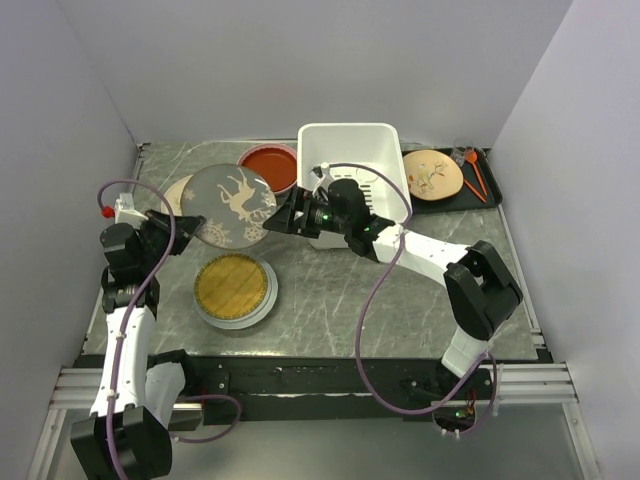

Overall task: Place the plates into the plastic bin on the countertop
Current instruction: Place the plate in the plastic bin.

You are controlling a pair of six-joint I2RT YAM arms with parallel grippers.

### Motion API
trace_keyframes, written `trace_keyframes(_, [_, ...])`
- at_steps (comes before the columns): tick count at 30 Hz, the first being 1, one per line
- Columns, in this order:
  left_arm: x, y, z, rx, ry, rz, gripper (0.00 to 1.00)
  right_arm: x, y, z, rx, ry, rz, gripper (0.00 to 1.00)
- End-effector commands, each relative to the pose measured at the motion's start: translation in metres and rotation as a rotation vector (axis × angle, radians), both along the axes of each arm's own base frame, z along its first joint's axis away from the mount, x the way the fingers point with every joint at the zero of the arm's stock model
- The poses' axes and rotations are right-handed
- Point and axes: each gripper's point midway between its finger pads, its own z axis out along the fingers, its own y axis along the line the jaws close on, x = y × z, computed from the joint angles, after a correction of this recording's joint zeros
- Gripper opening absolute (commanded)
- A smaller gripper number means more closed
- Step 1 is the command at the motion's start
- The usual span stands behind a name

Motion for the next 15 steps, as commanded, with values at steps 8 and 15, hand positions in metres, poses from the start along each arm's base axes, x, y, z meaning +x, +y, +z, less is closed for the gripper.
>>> trace_keyframes(8, [-0.016, -0.022, 0.076, 0.02, -0.271, -0.13, 0.01, 0.0, 0.02, 0.048, 0.194, -0.064, 0.078, 0.96])
trace_keyframes(15, [-0.02, -0.033, 0.069, -0.002, -0.285, -0.217, 0.01, 0.0, 0.029, 0.045, 0.256, -0.045, 0.119, 0.93])
